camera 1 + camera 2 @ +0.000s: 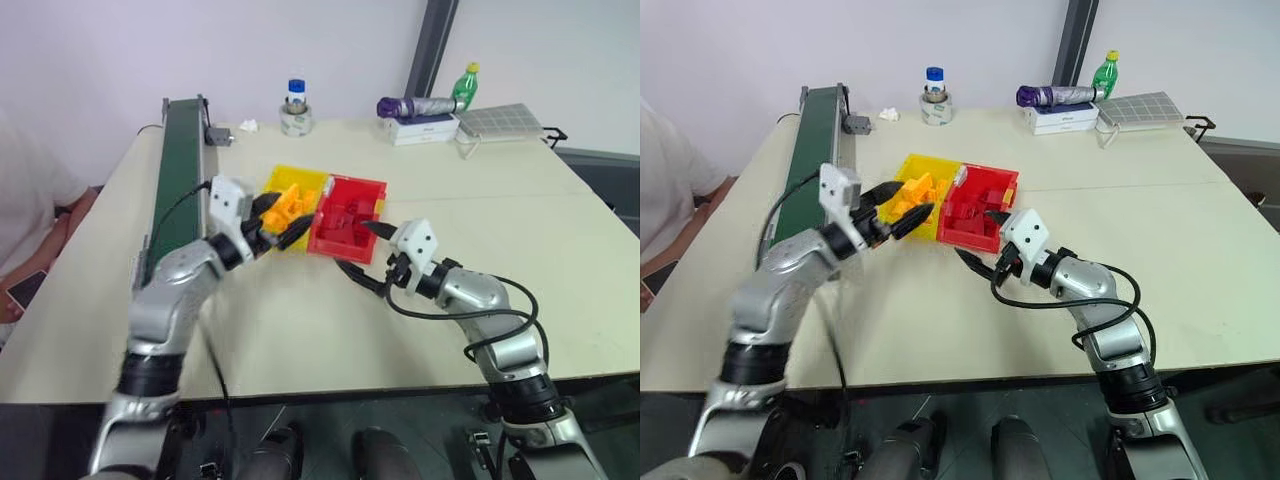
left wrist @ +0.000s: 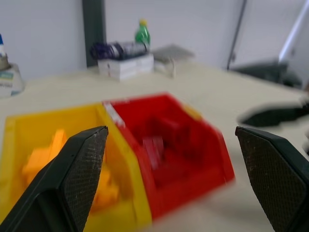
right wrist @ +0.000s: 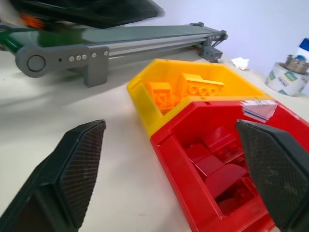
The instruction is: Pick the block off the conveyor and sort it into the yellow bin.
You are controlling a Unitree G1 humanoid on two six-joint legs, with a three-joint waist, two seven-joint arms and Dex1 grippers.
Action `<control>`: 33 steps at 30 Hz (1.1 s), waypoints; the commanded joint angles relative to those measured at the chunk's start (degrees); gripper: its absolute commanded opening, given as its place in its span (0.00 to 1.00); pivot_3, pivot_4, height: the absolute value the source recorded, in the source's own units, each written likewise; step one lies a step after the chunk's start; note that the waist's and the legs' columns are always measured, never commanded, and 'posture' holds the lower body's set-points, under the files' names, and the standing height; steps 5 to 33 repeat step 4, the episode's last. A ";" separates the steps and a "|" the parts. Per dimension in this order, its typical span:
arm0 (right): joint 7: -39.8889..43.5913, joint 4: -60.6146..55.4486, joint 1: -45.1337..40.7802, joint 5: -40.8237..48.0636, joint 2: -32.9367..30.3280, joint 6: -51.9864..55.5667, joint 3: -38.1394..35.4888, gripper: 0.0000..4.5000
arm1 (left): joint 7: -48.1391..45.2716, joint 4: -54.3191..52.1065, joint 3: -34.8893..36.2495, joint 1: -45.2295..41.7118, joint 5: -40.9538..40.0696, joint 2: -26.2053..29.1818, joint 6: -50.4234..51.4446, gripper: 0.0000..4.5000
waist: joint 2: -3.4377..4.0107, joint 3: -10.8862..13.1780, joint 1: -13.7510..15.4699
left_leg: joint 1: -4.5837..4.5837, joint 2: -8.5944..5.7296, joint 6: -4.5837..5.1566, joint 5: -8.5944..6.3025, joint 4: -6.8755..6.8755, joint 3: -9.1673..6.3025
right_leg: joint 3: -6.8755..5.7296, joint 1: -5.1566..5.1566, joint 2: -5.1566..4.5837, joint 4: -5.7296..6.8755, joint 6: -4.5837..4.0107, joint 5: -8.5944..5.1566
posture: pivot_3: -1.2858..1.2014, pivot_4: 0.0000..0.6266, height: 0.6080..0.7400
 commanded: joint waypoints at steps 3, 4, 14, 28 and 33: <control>0.74 -0.60 -1.44 0.70 0.31 -1.11 -0.34 1.00 | -3.26 -3.30 5.31 7.37 0.13 8.48 -0.28 0.99 | 0.03 0.00 0.65 | 0.06 0.01 -0.01 -0.01 -0.03 0.03 | 0.07 0.04 0.00 -0.01 -0.11 0.00 | 0.52 0.24 1.00; 0.77 -0.55 -1.55 0.78 0.41 -1.07 -0.39 1.00 | -4.12 -2.89 6.51 7.85 -1.26 9.07 0.11 0.99 | 0.03 0.00 0.65 | 0.06 0.02 -0.01 -0.01 -0.04 0.03 | 0.07 0.02 0.00 -0.01 -0.12 0.01 | 0.52 0.24 1.00; 0.77 -0.55 -1.55 0.78 0.41 -1.07 -0.39 1.00 | -4.12 -2.89 6.51 7.85 -1.26 9.07 0.11 0.99 | 0.03 0.00 0.65 | 0.06 0.02 -0.01 -0.01 -0.04 0.03 | 0.07 0.02 0.00 -0.01 -0.12 0.01 | 0.52 0.24 1.00; 0.77 -0.55 -1.55 0.78 0.41 -1.07 -0.39 1.00 | -4.12 -2.89 6.51 7.85 -1.26 9.07 0.11 0.99 | 0.03 0.00 0.65 | 0.06 0.02 -0.01 -0.01 -0.04 0.03 | 0.07 0.02 0.00 -0.01 -0.12 0.01 | 0.52 0.24 1.00; 0.77 -0.55 -1.55 0.78 0.41 -1.07 -0.39 1.00 | -4.12 -2.89 6.51 7.85 -1.26 9.07 0.11 0.99 | 0.03 0.00 0.65 | 0.06 0.02 -0.01 -0.01 -0.04 0.03 | 0.07 0.02 0.00 -0.01 -0.12 0.01 | 0.52 0.24 1.00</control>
